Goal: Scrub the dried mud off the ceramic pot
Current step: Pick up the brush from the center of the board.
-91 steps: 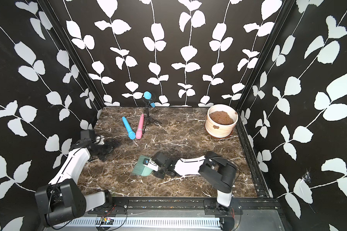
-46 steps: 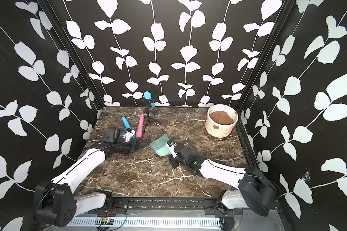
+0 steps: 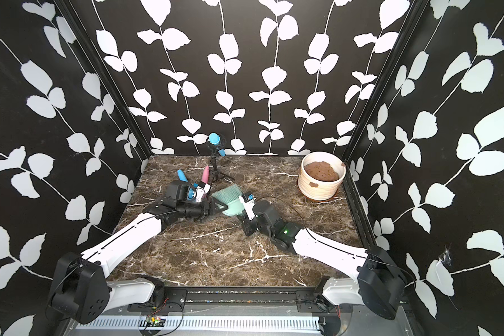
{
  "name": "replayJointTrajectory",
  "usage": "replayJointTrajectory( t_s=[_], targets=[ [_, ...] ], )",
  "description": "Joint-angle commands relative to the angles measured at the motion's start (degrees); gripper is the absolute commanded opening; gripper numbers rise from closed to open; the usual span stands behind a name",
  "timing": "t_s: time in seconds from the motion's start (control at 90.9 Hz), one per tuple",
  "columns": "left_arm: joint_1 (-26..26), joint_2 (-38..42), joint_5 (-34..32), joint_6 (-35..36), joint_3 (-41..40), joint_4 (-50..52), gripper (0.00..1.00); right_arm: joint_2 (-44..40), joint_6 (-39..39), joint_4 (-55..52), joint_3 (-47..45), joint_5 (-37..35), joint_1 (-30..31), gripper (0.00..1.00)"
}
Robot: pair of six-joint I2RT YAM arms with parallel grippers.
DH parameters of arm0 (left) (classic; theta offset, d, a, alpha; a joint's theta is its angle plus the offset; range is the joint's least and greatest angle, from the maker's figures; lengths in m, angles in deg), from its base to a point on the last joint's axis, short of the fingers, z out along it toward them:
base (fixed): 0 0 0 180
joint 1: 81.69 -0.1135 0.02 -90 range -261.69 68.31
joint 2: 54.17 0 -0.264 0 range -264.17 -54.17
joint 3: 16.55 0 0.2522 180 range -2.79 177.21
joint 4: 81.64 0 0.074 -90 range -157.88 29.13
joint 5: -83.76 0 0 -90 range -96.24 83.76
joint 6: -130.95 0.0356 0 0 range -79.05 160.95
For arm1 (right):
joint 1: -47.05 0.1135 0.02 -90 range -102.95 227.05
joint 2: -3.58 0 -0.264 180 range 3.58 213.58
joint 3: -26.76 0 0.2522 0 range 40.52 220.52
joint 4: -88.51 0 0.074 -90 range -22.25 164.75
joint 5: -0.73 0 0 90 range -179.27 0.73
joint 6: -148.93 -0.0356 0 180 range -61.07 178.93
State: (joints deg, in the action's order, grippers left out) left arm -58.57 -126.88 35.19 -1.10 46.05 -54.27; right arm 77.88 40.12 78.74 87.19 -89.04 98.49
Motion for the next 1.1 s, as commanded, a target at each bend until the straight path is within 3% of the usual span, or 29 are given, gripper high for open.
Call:
replayJointTrajectory(
  t_s=[0.0,0.11,0.209,0.352,0.484,0.55,0.594,0.704,0.814,0.979,1.089],
  targets=[
    [0.31,1.25,-0.55,-1.21,1.83,-2.49,0.70,1.53,-4.07,2.44,2.45,-1.67,0.15,0.19],
    [0.44,1.46,-0.64,-2.81,0.99,-5.54,0.64,4.45,-4.85,5.53,3.13,-1.17,1.15,0.18],
    [0.45,1.11,-0.36,-4.45,0.50,-7.95,0.53,6.90,-5.44,6.17,4.79,-1.03,2.25,0.18],
    [0.44,-0.10,1.47,-5.30,0.67,-9.04,0.31,8.77,-4.81,7.30,5.87,-1.75,3.45,0.17],
    [0.46,-1.48,2.49,-5.12,1.33,-8.53,0.00,8.11,-3.71,6.13,6.37,-2.23,3.54,0.17],
    [0.44,-1.41,2.12,-5.29,1.20,-9.03,0.00,7.04,-3.27,6.02,6.05,-1.86,3.52,0.19],
    [0.44,-1.19,1.89,-5.39,1.11,-9.45,0.00,6.05,-3.37,5.28,5.79,-1.55,3.56,0.27],
    [0.45,-0.83,2.03,-6.36,1.77,-10.67,0.00,1.75,-8.80,-0.20,5.58,2.08,2.26,0.58],
    [0.44,0.33,2.97,-9.49,1.25,-14.74,0.00,-3.03,-23.21,-9.58,5.80,8.06,-2.22,0.97],
    [0.49,0.95,8.21,-13.05,1.05,-24.10,0.00,-6.50,-35.31,-6.43,1.60,31.07,-10.78,0.99],
    [0.44,1.44,8.82,-17.27,-0.56,-32.29,0.00,-9.25,-38.70,-3.24,-1.66,35.76,-11.62,0.96]
  ],
)
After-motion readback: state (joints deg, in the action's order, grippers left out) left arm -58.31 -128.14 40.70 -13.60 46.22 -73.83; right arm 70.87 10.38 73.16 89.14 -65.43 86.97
